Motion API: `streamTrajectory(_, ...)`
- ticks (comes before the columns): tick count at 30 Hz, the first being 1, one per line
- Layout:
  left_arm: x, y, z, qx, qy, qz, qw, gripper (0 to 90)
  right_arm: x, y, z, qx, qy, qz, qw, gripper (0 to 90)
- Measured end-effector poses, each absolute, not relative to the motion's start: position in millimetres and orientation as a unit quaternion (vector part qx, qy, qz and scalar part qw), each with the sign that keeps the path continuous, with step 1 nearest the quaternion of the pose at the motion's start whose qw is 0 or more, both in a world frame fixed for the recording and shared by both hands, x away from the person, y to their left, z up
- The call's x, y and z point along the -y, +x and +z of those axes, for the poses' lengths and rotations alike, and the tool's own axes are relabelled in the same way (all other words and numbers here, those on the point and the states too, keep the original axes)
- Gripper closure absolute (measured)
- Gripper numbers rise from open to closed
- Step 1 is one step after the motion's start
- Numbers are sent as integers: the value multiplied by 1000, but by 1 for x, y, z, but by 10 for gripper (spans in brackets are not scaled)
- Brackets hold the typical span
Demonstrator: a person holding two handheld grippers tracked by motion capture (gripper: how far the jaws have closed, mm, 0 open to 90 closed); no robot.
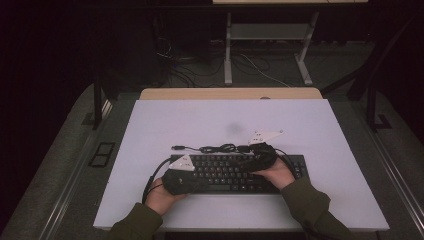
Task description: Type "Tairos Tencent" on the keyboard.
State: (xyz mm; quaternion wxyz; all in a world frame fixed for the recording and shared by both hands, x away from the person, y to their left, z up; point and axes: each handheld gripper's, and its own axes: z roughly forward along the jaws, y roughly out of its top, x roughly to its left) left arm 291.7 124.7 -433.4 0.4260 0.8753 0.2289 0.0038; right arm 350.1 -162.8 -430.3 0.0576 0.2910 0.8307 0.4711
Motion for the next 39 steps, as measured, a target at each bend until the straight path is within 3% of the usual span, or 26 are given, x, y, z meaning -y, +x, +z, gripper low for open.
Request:
streamTrajectory(6,-126,292,-431,-234,870,7,433,892,162,349,-430,-831,289,472,56,319)
streamTrajectory(13,-126,294,-430,-248,861,16,444,771,165,348,-429,-833,288,471,38,389)
streamTrajectory(32,-123,302,-426,-275,845,39,457,392,180,337,-421,-843,264,468,19,864)
streamTrajectory(39,-124,307,-425,-286,838,47,463,306,188,329,-420,-846,251,470,6,893)
